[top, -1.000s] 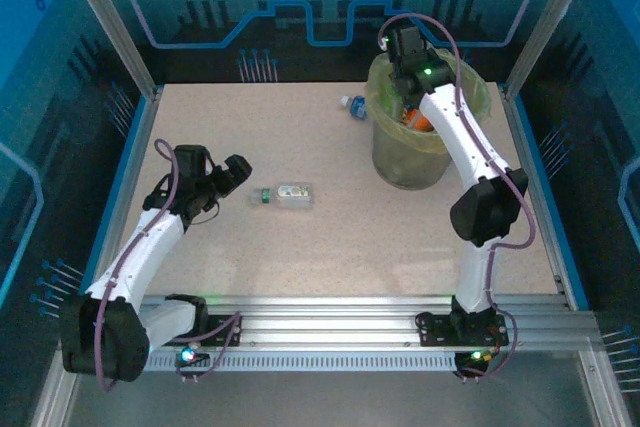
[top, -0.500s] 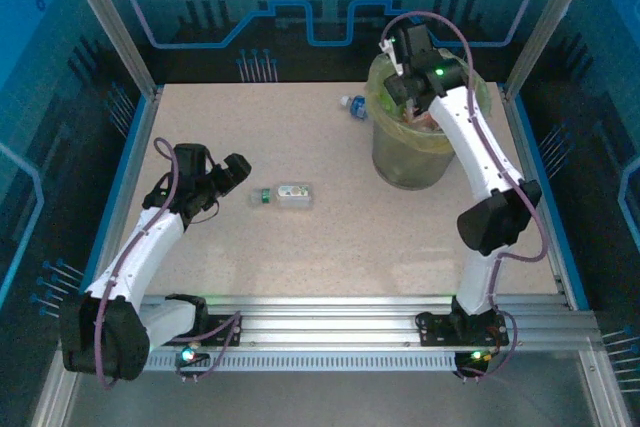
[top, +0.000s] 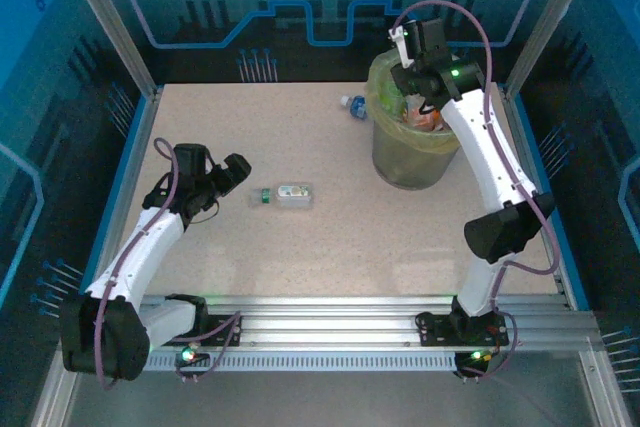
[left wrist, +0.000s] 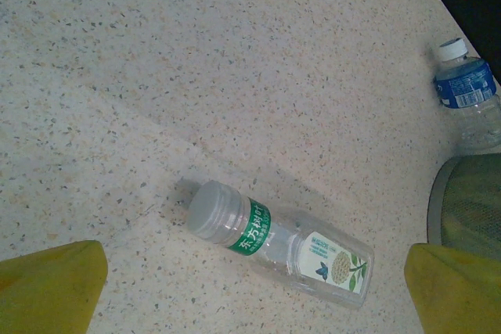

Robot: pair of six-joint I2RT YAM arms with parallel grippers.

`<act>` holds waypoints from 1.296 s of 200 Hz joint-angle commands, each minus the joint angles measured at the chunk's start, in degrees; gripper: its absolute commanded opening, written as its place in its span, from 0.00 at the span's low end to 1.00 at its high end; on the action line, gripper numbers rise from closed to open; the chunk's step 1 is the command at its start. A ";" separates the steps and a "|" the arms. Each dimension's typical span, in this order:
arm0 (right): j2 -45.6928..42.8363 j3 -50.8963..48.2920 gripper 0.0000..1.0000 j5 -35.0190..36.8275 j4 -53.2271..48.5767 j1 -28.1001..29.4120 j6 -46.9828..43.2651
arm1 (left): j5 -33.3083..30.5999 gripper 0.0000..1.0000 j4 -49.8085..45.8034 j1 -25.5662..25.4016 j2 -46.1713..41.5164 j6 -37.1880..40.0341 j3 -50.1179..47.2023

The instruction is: Put the plastic bottles in the bin

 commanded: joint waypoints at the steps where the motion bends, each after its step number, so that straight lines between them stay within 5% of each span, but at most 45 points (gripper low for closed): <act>1: 0.78 -0.93 0.35 0.89 -1.47 -1.78 4.64 | -0.42 0.99 -1.63 -0.47 -1.22 0.44 1.22; 69: -1.52 -11.03 0.29 -6.46 1.46 -3.83 8.90 | -1.26 0.99 -4.45 -4.29 -2.20 0.46 1.36; 124: -1.03 -7.74 0.32 -12.44 1.11 -3.55 9.05 | -4.94 0.99 -9.90 -8.74 -4.64 -0.15 1.29; 167: -3.12 -3.80 0.58 -11.96 0.07 -2.05 6.92 | -10.29 0.99 -12.08 -15.52 -6.61 -10.00 -0.54; 232: -7.27 -5.56 0.99 -11.13 -1.70 0.15 7.45 | -18.40 0.99 0.40 -25.69 1.51 -23.02 -1.66; 259: -11.30 -10.21 1.00 -11.69 0.00 1.13 8.32 | -20.58 0.99 -0.62 -26.95 7.53 -25.23 1.88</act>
